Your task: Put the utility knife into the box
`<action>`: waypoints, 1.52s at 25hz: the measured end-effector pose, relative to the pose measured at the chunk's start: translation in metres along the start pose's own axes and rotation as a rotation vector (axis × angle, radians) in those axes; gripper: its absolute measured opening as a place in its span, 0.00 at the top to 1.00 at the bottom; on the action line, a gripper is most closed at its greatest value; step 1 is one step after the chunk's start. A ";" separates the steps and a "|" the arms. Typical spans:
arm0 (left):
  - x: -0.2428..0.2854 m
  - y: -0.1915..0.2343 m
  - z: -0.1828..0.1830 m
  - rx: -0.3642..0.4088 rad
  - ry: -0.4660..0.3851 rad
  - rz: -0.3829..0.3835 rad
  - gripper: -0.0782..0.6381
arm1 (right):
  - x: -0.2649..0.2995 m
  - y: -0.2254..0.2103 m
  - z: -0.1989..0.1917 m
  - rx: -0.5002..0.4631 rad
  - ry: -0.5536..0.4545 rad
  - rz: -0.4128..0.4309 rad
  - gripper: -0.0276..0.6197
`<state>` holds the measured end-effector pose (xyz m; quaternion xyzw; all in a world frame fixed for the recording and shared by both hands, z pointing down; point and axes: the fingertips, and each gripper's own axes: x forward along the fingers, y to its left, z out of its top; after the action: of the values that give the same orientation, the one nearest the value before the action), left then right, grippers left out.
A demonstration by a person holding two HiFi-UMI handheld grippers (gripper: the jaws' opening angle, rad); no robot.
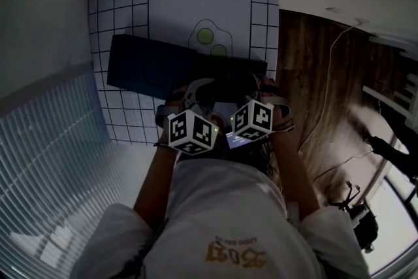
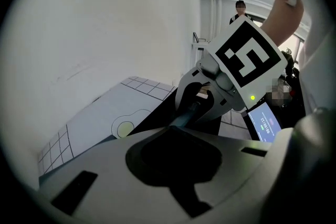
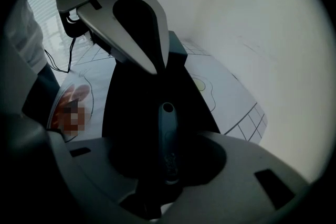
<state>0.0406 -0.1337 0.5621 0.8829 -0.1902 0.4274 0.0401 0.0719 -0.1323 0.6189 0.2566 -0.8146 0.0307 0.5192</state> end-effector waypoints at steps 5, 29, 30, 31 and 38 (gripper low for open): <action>0.001 0.002 0.000 -0.024 0.004 0.005 0.88 | -0.001 0.000 -0.001 0.015 -0.021 0.012 0.73; -0.045 0.019 0.008 -0.223 -0.179 0.048 0.88 | -0.067 -0.025 0.009 0.387 -0.185 -0.197 0.95; -0.051 0.020 0.011 -0.240 -0.203 0.051 0.88 | -0.073 -0.025 0.011 0.416 -0.203 -0.210 0.95; -0.057 0.020 0.012 -0.249 -0.222 0.058 0.88 | -0.080 -0.025 0.012 0.442 -0.221 -0.226 0.95; -0.093 0.030 0.023 -0.235 -0.303 0.130 0.88 | -0.131 -0.029 0.020 0.509 -0.322 -0.383 0.95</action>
<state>-0.0054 -0.1385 0.4729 0.9122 -0.2992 0.2664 0.0860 0.1117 -0.1134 0.4910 0.5273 -0.7893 0.0940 0.3002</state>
